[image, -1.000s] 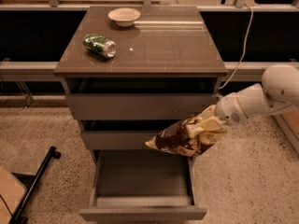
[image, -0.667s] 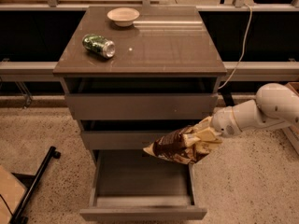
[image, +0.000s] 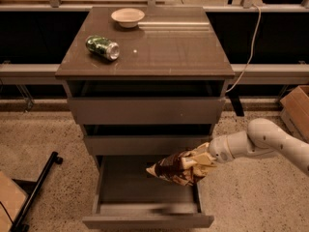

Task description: Place brown chip bag into bottom drawer

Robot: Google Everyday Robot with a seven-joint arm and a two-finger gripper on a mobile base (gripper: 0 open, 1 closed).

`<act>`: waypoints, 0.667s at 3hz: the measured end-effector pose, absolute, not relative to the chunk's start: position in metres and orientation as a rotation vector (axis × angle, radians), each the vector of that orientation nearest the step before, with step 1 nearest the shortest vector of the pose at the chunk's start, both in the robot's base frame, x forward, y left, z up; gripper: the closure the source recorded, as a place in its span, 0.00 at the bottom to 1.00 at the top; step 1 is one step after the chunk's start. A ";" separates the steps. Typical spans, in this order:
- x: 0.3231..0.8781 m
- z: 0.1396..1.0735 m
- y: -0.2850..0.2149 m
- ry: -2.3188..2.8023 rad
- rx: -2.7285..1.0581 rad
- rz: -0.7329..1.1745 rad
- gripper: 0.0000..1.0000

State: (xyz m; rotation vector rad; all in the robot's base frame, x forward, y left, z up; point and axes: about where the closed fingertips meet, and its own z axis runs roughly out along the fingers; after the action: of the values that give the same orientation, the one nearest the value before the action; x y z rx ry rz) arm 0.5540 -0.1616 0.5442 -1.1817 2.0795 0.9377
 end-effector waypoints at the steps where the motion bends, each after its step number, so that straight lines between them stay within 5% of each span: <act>1: 0.554 0.543 -0.161 2.080 -1.182 0.940 1.00; 2: 0.553 0.525 -0.154 2.099 -1.169 0.976 1.00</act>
Offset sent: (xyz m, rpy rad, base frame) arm -0.0007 0.0115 -0.0410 0.0189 0.0774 -0.0057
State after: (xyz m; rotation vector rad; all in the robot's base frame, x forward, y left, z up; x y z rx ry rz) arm 0.5534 -0.1540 0.5250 -1.1687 2.0993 0.9764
